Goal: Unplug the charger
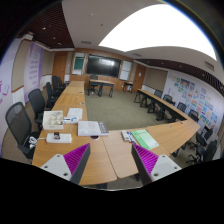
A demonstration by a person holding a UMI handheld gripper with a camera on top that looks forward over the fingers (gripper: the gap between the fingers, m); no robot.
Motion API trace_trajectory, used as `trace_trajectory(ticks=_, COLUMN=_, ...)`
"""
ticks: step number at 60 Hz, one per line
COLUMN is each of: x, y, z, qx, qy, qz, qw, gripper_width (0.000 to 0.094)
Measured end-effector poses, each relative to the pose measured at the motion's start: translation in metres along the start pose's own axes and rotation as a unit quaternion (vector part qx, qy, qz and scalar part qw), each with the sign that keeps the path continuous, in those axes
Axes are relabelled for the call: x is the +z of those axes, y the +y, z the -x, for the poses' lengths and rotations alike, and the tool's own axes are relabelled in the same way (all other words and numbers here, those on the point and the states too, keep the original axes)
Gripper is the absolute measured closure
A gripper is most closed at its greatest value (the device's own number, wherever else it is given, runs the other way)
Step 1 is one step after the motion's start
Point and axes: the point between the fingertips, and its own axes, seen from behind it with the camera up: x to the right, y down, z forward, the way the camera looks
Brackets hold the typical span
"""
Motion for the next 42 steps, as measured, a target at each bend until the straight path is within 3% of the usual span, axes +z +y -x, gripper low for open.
trace_trajectory(ticks=9, x=0.013, y=0.032, z=0.002, qx=0.009, qy=0.002, qz=0.028, qw=1.0, gripper_width=0.0086)
trace_trajectory(ticks=20, x=0.055, y=0.11, z=0.033, qx=0.005, qy=-0.003, qz=0.08, qw=0.997, gripper_width=0.0083)
trace_trajectory(ticks=32, x=0.091, y=0.198, z=0.125, qx=-0.002, qy=-0.05, qz=0.143, qw=0.988, gripper_width=0.0081)
trace_trajectory(ticks=42, x=0.147, y=0.197, z=0.236, qx=-0.003, qy=-0.102, qz=0.116, qw=0.988, gripper_width=0.0076)
